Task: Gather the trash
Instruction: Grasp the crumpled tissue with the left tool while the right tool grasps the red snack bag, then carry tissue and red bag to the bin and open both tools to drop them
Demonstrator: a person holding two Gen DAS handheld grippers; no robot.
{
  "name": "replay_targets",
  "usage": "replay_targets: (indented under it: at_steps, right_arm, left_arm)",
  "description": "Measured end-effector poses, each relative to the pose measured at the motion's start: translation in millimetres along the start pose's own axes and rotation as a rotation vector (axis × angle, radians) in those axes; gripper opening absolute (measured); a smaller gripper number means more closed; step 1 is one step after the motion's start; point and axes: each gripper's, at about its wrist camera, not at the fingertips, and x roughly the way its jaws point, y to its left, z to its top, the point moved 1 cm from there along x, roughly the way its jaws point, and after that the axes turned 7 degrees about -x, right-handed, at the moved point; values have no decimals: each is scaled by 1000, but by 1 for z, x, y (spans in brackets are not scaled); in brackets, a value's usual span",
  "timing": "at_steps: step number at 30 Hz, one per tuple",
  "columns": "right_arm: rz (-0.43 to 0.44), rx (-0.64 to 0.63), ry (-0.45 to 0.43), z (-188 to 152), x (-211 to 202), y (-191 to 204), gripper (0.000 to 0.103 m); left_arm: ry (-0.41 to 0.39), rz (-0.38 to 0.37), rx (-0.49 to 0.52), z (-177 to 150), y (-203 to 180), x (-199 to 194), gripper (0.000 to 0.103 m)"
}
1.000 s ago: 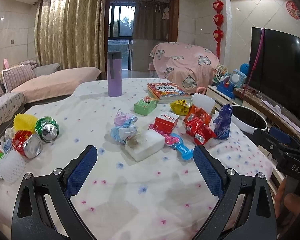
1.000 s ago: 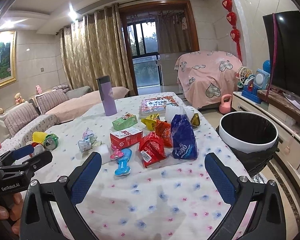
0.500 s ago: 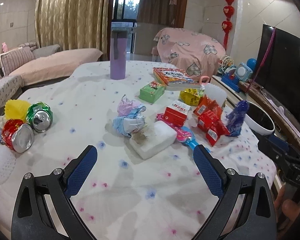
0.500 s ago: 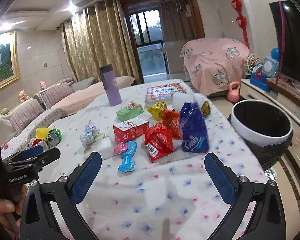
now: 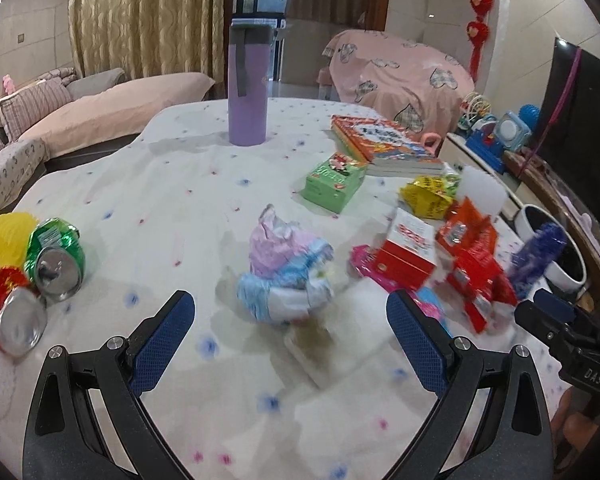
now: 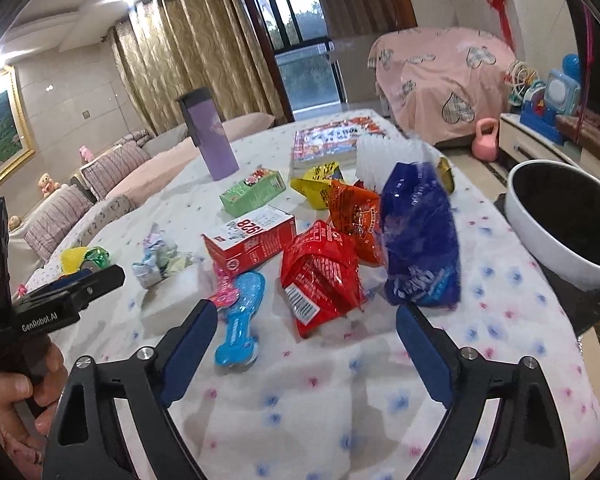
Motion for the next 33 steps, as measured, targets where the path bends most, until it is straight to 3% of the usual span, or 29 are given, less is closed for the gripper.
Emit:
replay_targets:
  at_steps: [7,10,11,12,15,19,28,33]
  right_arm:
    - [-22,13,73,10,38,-15,80]
    - [5,21,99,9,49,-20,68]
    - [16,22,104,9,51,-20,60]
    - [26,22,105,9,52,-20,57]
    - [28,5,92,8,45,-19,50]
    - [46,11,74,8,36,-18,36]
    - [95,-10,12,11,5,-1,34]
    - [99,-8,-23,6,-19,-1,34]
  left_arm:
    - [66,20,-20,13,5,40,97]
    - [93,9,-22,12,5,49,78]
    - [102,9,-17,12,4,52,63]
    - [110,11,-12,11,3,54,57]
    - [96,13,-12,10,3,49,50]
    - [56,4,-13,13,1,33,47]
    - [-16,-69,8,15,-19,-13,46]
    - [-14,-141,44,8,-44,-29,46]
